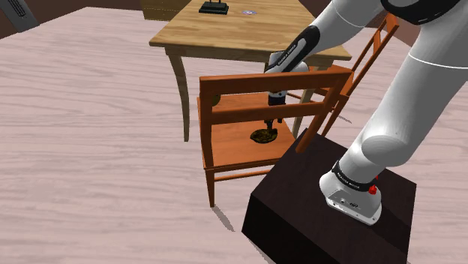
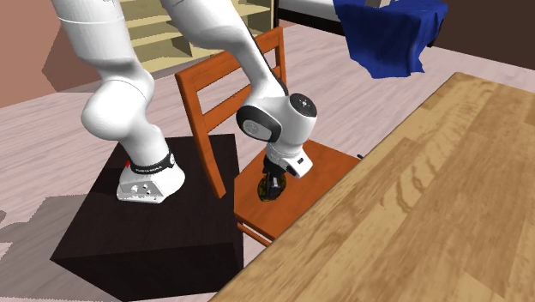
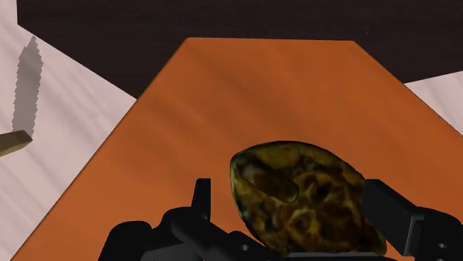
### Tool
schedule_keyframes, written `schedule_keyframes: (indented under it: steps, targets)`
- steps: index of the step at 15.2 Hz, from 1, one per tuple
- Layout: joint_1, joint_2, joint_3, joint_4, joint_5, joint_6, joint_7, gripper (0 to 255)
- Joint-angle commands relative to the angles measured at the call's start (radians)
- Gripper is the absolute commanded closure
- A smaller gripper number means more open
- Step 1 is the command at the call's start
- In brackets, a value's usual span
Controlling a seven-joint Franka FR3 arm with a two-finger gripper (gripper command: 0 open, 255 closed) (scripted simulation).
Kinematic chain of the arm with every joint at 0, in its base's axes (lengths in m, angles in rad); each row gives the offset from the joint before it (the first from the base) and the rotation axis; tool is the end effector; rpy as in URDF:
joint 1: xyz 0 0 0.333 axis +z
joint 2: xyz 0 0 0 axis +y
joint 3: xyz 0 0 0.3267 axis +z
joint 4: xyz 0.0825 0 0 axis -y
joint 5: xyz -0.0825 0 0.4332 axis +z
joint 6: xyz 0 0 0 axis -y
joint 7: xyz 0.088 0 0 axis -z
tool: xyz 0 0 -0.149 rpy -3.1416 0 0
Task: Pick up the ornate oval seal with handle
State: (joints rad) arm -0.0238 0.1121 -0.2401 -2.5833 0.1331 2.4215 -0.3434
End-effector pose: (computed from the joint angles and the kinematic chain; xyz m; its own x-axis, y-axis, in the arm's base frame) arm 0.4103 -0.1115 0.1274 0.9702 -0.0189 -0.2414 -0.0491 -0.9916 -0.1195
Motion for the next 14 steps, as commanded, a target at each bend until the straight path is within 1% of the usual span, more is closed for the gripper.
schedule_keyframes:
  steps: [1, 3, 5, 6, 14]
  targets:
    - [-0.001, 0.037, 0.005, 0.004, 0.019, 0.031, -0.014, 0]
    - [-0.003, 0.068, 0.011, 0.006, 0.036, 0.058, -0.028, 0]
    - [-0.004, 0.077, 0.013, 0.007, 0.041, 0.066, -0.032, 0]
    - [-0.005, 0.079, 0.012, 0.008, 0.041, 0.067, -0.033, 255]
    - [-0.004, 0.076, 0.012, 0.007, 0.040, 0.065, -0.031, 255]
